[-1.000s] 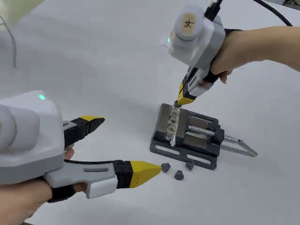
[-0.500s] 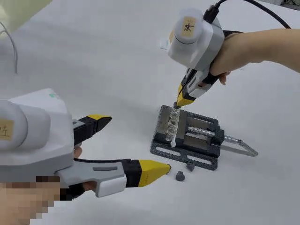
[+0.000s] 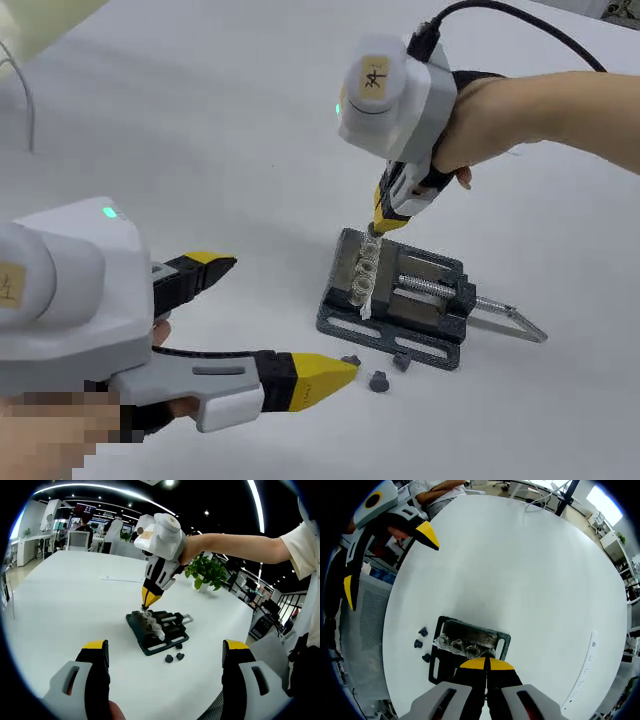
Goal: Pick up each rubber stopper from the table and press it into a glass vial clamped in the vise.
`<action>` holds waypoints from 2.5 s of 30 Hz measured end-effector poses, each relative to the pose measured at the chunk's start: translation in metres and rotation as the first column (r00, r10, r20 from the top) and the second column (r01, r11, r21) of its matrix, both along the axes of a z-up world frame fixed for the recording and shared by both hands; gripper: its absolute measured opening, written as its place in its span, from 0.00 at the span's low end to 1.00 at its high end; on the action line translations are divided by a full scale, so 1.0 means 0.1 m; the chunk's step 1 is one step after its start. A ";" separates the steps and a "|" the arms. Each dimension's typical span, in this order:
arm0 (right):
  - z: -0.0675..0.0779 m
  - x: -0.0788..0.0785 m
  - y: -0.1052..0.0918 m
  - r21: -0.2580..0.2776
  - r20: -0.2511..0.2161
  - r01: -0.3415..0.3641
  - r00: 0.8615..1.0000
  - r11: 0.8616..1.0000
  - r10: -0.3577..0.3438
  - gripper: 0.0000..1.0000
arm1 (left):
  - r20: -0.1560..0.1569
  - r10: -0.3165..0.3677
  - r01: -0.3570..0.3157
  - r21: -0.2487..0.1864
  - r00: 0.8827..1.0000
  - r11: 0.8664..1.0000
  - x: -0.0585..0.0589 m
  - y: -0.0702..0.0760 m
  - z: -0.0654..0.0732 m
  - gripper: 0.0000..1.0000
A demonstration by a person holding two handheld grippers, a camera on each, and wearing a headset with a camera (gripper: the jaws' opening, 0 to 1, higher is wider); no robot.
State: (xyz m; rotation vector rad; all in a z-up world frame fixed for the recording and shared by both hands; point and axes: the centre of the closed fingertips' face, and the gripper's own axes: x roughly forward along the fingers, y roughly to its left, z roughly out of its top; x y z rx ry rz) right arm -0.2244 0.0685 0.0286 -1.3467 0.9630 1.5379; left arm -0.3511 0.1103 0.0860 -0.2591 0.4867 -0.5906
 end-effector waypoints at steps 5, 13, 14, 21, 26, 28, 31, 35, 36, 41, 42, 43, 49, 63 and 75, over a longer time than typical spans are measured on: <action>0.01 0.02 0.01 0.039 -0.023 0.031 0.999 0.999 -0.030 0.00 | 0.007 -0.003 0.003 0.006 1.000 1.000 0.01 -0.01 0.04 0.93; 0.04 -0.02 -0.03 0.090 -0.032 0.031 0.999 0.995 -0.028 0.00 | 0.014 -0.019 0.019 0.024 1.000 1.000 0.01 -0.04 0.09 0.93; 0.04 -0.03 -0.03 0.099 -0.023 0.009 1.000 0.995 -0.007 0.00 | 0.015 -0.019 0.019 0.023 1.000 1.000 0.01 -0.04 0.10 0.93; 0.03 0.02 0.01 0.121 -0.005 0.005 1.000 0.993 -0.004 0.00 | 0.023 -0.021 0.020 0.025 1.000 0.999 0.02 -0.05 0.15 0.93; 0.03 0.02 0.00 0.122 0.007 -0.003 1.000 0.993 0.002 0.00 | 0.027 -0.017 0.016 0.027 0.999 0.999 0.01 -0.04 0.16 0.93; 0.03 0.03 0.01 0.122 0.009 -0.006 1.000 0.993 0.005 0.00 | 0.027 -0.015 0.014 0.028 1.000 1.000 0.00 -0.04 0.15 0.93; 0.03 0.03 0.00 0.122 0.007 -0.006 1.000 0.992 0.005 0.00 | 0.026 -0.013 0.012 0.028 1.000 1.000 -0.02 -0.04 0.16 0.93; 0.02 0.03 0.01 0.128 0.005 0.001 1.000 0.992 -0.002 0.00 | 0.025 -0.011 0.011 0.029 1.000 1.000 -0.03 -0.03 0.15 0.93; 0.03 0.03 0.00 0.132 0.008 0.001 1.000 0.991 -0.002 0.00 | 0.024 -0.012 0.011 0.030 1.000 0.999 -0.03 -0.03 0.15 0.93; 0.03 0.04 0.00 0.147 0.019 0.002 1.000 0.989 -0.005 0.00 | 0.025 -0.014 0.013 0.033 1.000 0.999 -0.03 -0.03 0.15 0.93; 0.03 0.05 0.00 0.150 0.025 0.001 1.000 0.989 -0.005 0.00 | 0.026 -0.014 0.013 0.033 1.000 0.999 -0.03 -0.03 0.15 0.93; 0.03 0.06 0.00 0.154 0.036 -0.001 0.999 0.988 -0.005 0.01 | 0.027 -0.015 0.014 0.033 1.000 0.999 -0.03 -0.04 0.16 0.93; 0.06 0.07 -0.08 0.162 0.048 0.003 0.999 0.987 -0.011 0.17 | 0.030 -0.014 0.013 0.034 0.999 0.999 -0.04 -0.02 0.16 0.93; 0.18 -0.26 -0.15 0.312 -0.069 0.129 0.991 0.941 -0.113 0.44 | 0.043 -0.018 0.015 0.056 0.999 0.998 -0.04 0.02 0.21 0.93; 0.22 -0.65 -0.31 0.369 -0.092 0.147 0.988 0.918 -0.121 0.43 | 0.052 -0.019 0.015 0.080 0.998 0.997 -0.08 0.01 0.23 0.93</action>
